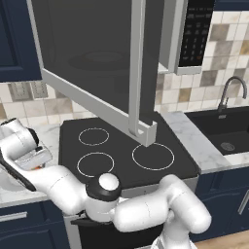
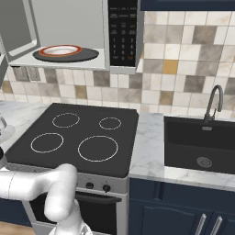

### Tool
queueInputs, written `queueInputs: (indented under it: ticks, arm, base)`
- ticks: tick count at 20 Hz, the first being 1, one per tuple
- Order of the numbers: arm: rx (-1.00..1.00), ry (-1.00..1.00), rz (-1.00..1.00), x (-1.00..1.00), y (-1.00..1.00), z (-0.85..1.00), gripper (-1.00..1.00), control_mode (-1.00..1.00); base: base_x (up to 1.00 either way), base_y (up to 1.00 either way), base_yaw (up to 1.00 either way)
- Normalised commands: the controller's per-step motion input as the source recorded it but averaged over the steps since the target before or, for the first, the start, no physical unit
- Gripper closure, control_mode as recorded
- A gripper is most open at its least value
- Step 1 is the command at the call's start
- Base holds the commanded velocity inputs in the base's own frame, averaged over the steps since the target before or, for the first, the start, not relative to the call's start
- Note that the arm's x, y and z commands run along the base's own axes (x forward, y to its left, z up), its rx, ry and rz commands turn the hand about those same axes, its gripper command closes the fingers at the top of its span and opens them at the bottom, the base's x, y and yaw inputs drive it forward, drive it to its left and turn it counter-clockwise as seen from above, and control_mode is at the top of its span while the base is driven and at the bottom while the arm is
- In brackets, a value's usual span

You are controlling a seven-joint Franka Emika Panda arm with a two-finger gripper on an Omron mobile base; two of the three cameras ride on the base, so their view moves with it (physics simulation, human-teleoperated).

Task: Pick the squash from the counter and place it in the microwave. Then turn on the microwave.

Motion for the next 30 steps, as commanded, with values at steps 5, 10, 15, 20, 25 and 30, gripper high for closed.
queueInputs:
  ticks: [5, 10, 15, 20, 25, 30]
  arm:
    - [0.05, 0.00, 0.00, -0.42, -0.48, -0.09, 1.00, -1.00]
    - [0.03, 0.00, 0.00, -0.52, -0.41, -0.09, 1.00, -1.00]
    - [0.04, 0.00, 0.00, -0.44, -0.45, -0.01, 1.00, -1.00]
    - [0.03, 0.00, 0.00, -0.37, -0.52, 0.00, 1.00, -1.00]
    - [0.01, 0.00, 0.00, -0.45, -0.44, 0.00, 1.00, -1.00]
    - [0.00, 0.00, 0.00, -0.57, -0.31, 0.00, 1.00, -1.00]
  base:
    - [0.00, 0.00, 0.00]
    - [0.00, 0.00, 0.00]
    - [0.00, 0.00, 0.00]
    - [0.00, 0.00, 0.00]
    - [0.00, 0.00, 0.00]
    - [0.00, 0.00, 0.00]
